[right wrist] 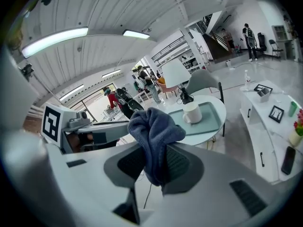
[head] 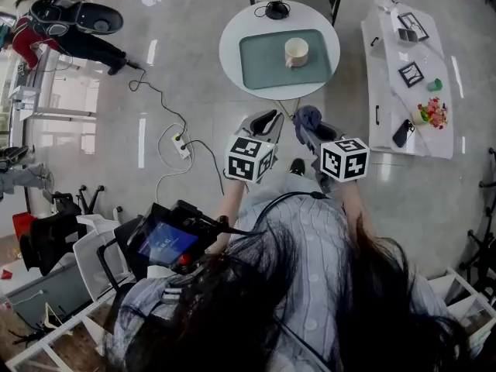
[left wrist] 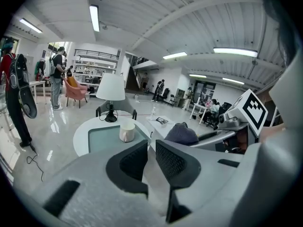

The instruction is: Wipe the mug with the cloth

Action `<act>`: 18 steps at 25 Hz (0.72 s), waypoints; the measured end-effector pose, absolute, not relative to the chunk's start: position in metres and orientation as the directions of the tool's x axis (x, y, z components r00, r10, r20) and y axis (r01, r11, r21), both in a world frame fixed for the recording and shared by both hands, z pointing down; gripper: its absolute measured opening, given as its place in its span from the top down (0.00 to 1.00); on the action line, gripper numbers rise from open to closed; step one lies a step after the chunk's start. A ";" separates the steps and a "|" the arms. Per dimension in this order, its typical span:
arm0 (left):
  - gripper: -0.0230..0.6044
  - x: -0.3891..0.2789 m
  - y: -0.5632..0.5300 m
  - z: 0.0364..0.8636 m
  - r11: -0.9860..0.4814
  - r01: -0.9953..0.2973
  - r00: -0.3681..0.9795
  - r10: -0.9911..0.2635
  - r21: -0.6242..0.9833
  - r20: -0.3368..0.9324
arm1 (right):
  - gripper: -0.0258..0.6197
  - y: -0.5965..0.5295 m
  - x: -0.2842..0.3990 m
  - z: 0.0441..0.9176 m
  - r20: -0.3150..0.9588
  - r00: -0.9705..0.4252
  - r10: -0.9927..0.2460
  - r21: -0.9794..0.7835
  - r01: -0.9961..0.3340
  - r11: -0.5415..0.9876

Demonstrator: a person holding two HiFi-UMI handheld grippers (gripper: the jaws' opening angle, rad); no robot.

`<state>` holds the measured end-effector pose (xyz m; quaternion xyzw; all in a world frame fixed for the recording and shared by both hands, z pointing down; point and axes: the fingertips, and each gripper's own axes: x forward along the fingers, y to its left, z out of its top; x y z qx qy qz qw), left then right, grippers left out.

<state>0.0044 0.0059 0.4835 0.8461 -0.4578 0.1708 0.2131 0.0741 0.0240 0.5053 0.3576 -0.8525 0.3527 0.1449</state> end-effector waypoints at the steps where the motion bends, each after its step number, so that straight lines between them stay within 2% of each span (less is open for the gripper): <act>1: 0.88 0.006 0.002 0.484 -0.486 -0.850 0.518 -0.705 0.201 0.485 | 0.81 0.021 0.076 0.507 0.499 -0.707 -0.501 -0.500 -0.707 0.500; 18: 0.88 0.009 -0.027 0.508 -0.465 -0.872 0.465 -0.683 0.155 0.563 | 0.81 0.002 0.084 0.532 0.517 -0.725 -0.455 -0.553 -0.689 0.469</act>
